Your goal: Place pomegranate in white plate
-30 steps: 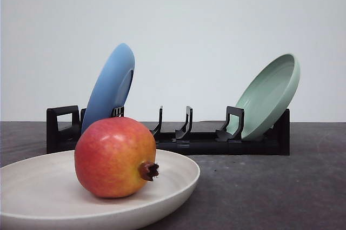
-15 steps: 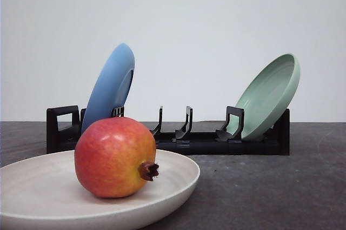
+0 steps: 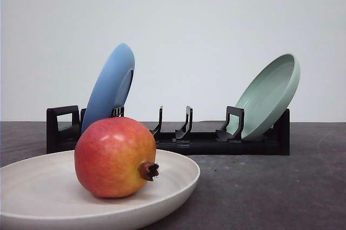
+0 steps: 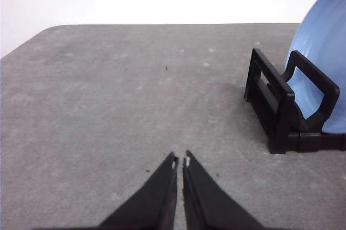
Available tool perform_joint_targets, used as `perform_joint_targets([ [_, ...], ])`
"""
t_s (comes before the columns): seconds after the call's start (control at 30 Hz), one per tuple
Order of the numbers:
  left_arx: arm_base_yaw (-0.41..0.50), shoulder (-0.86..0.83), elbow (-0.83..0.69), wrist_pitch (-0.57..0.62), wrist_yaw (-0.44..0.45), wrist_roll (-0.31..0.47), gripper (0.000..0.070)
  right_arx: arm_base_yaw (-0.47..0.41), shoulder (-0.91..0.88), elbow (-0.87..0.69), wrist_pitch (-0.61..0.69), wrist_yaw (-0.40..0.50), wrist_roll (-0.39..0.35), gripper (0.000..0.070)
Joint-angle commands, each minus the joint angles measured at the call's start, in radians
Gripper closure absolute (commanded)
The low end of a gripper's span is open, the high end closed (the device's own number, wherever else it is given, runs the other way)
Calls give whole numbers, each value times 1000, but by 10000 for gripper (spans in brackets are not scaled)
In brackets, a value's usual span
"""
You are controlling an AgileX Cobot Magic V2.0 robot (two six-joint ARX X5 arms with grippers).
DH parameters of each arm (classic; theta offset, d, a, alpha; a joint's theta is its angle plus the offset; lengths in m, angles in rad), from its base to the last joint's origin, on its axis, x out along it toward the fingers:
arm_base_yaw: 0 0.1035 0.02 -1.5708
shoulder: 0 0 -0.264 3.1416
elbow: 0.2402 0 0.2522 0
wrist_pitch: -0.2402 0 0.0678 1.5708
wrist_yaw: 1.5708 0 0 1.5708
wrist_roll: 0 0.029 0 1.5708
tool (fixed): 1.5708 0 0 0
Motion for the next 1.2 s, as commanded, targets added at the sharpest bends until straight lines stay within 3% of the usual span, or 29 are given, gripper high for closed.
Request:
perform_joint_targets([
  [0.0, -2, -2, -10, -5, 1, -7, 700, -2, -2, -5, 7, 0, 3, 700],
  [1.17, -2, -2, -10, -5, 1, -7, 700, -2, -2, -5, 7, 0, 3, 700],
])
